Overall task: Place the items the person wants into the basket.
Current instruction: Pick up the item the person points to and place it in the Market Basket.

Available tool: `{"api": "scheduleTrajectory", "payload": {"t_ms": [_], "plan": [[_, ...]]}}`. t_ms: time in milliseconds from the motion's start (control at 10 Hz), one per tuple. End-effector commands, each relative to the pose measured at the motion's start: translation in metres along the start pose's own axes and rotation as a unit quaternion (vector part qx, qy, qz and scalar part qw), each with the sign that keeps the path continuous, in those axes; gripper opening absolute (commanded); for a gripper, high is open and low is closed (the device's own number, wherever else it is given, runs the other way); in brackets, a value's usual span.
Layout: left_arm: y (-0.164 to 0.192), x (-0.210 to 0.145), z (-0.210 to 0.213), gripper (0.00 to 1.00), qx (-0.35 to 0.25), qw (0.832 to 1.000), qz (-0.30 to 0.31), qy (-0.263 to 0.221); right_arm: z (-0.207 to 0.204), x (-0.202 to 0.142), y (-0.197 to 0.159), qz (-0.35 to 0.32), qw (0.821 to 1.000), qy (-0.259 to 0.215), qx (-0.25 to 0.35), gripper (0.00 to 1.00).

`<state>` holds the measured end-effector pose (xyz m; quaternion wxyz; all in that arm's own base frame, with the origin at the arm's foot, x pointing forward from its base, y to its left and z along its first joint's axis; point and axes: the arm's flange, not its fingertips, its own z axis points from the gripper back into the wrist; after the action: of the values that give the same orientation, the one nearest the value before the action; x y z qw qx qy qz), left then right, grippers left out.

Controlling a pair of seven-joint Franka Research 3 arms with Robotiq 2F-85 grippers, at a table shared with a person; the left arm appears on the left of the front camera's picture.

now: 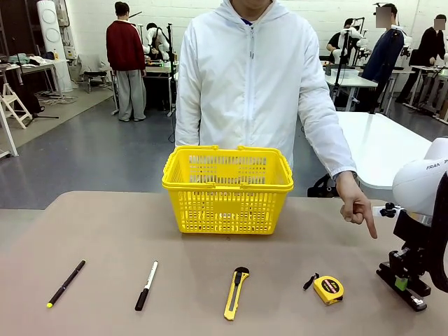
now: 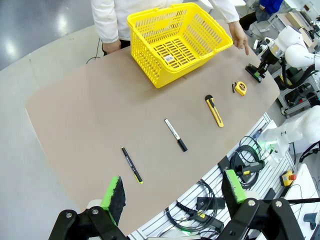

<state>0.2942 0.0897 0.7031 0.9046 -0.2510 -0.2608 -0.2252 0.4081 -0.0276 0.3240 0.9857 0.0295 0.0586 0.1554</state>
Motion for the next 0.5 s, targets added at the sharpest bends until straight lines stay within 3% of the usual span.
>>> {"api": "scheduleTrajectory", "payload": {"t_ms": [0, 200, 400], "plan": [[0.000, -0.001, 0.001, 1.00, -0.007, 1.000, -0.007, -0.003, 0.003, -0.003, -0.002, 0.008, 1.000, 0.006, -0.015, 0.00], [0.000, -0.001, 0.001, 1.00, -0.007, 1.000, -0.007, -0.003, 0.024, -0.011, 0.008, -0.004, 1.000, -0.009, -0.017, 0.00], [0.000, -0.001, 0.001, 1.00, -0.007, 1.000, -0.007, -0.003, 0.115, -0.021, 0.050, 0.019, 0.997, -0.031, -0.068, 0.00]]}}
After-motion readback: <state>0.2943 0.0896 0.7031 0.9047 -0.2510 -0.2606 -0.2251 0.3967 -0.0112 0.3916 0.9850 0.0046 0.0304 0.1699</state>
